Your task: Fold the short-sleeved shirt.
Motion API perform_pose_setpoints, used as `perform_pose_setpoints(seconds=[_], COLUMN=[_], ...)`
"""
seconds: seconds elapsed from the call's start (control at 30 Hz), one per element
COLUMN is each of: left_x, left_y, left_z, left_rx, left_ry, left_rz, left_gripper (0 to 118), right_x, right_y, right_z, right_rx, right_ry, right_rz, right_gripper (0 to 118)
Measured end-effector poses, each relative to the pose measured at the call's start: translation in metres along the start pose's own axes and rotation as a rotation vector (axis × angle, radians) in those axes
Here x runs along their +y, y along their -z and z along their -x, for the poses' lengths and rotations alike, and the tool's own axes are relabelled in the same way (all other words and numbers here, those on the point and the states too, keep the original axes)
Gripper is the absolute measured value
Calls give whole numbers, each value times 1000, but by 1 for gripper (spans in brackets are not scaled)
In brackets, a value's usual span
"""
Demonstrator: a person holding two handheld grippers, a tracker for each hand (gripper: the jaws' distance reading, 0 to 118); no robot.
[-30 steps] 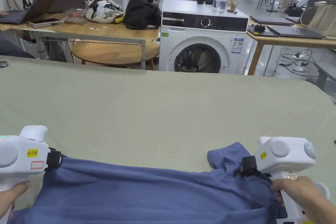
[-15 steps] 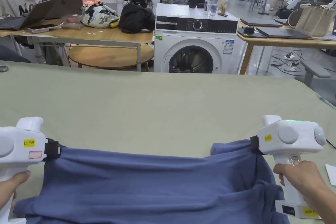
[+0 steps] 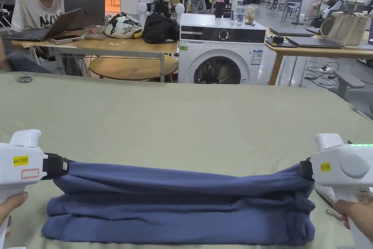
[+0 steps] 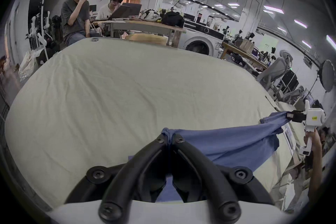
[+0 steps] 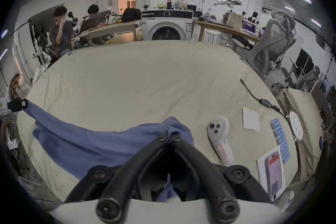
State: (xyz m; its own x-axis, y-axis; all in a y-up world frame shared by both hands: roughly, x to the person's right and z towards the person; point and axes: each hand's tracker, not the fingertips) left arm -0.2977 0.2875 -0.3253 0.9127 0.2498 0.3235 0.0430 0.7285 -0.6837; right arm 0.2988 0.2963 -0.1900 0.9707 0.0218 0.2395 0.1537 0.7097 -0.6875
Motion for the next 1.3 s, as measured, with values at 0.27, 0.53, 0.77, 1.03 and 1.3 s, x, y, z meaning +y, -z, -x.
perform_pose_setpoints(seconds=[0.27, 0.53, 0.77, 1.03, 1.3], left_x=[-51, -89, -77, -44, -37], left_y=[-3, 53, 46, 17, -1], left_z=[12, 26, 18, -22, -49], left_rx=[-4, 38, 63, 91, 114], left_ry=[-23, -44, -48, 15, 37], left_rz=[117, 320, 315, -16, -369], left_gripper=[0, 0, 1, 43, 43], right_x=[-58, -98, -92, -48, -31], right_y=[-13, 54, 45, 10, -4], right_z=[0, 0, 4, 39, 79], right_rx=[4, -40, -60, -177, -76], right_ry=[-22, -61, -72, -137, 38], right_rz=[104, 304, 270, 20, -392], right_gripper=[0, 0, 0, 55, 55])
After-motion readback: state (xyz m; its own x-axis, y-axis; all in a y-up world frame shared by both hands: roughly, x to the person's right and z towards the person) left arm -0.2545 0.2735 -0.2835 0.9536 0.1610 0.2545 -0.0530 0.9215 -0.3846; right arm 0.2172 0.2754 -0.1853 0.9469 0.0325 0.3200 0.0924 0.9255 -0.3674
